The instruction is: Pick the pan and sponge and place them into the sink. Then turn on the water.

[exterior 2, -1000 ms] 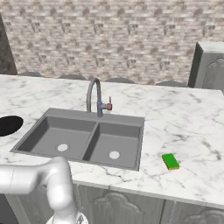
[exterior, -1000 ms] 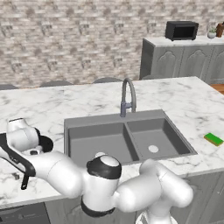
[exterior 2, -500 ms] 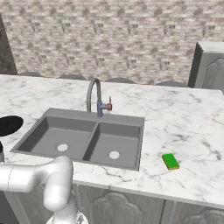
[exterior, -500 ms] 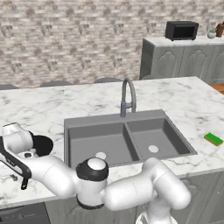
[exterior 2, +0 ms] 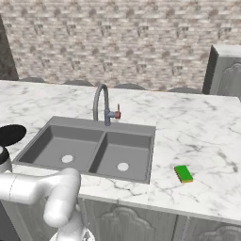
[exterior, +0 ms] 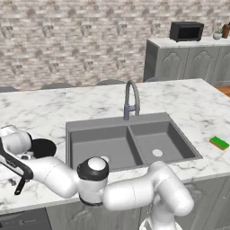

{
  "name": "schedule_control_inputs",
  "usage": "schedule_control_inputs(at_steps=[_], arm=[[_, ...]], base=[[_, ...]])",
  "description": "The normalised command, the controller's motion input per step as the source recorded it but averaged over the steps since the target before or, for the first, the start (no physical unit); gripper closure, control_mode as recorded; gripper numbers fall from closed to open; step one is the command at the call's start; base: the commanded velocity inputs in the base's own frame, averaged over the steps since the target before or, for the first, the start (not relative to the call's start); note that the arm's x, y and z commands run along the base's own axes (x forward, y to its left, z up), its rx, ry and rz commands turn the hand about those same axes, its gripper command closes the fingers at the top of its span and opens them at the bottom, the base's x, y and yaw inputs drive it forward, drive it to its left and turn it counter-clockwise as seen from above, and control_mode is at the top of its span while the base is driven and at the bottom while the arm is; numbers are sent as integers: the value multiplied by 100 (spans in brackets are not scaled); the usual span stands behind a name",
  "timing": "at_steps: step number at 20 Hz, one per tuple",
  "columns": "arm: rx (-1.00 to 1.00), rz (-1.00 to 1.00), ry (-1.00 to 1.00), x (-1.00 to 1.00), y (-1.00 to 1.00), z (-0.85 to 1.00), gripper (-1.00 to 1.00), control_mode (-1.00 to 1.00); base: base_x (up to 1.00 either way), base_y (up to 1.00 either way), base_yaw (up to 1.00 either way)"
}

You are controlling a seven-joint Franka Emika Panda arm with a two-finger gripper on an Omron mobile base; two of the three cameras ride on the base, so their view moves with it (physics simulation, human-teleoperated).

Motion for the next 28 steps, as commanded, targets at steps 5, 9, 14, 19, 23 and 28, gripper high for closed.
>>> schedule_control_inputs(at_steps=[5,9,14,19,23,28], arm=[[9,-5,-5,-1,-69,-27,100,-100],[19,0,-7,0,-87,-2,100,-100],[22,-5,-2,-19,-92,37,100,-100],[16,-18,0,-24,-100,47,100,-100],[12,-23,1,-3,-100,20,100,-100],[7,-19,5,17,-99,0,100,-100]], base=[[0,0,0],[0,0,0],[0,0,0],[0,0,0],[0,0,0],[0,0,0]])
